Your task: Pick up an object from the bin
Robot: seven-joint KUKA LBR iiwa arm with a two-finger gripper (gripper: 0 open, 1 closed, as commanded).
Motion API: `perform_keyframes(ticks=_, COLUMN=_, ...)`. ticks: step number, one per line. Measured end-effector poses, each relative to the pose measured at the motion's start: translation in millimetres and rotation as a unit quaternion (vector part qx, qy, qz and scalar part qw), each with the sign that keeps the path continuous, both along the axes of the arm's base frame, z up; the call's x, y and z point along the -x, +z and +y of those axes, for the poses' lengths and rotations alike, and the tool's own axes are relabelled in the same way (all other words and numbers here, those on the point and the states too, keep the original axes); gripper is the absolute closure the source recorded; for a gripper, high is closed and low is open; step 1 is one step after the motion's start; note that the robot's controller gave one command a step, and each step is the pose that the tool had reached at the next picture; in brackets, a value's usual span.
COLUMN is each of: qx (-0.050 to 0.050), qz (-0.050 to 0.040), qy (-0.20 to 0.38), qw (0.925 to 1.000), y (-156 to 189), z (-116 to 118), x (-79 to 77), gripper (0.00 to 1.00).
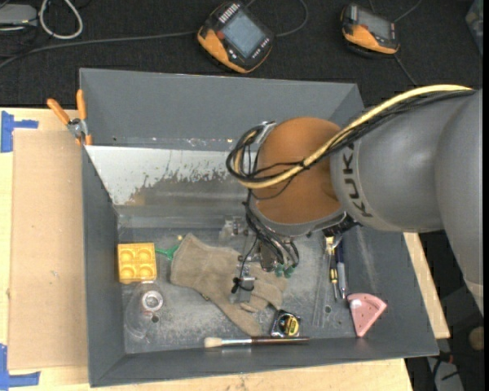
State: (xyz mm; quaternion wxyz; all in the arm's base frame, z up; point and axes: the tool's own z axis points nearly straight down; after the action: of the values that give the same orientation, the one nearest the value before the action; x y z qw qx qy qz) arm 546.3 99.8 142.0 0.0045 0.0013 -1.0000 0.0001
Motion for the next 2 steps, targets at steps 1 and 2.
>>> perform_keyframes(ticks=1, qx=0.0, qz=-0.0036, qy=-0.002, qw=1.0, y=3, z=-1, x=-2.3, gripper=0.0)
perform_keyframes(ticks=2, qx=-0.001, qz=-0.003, qy=0.029, qw=0.9996, y=-72, z=8, x=-44.1, gripper=0.0)
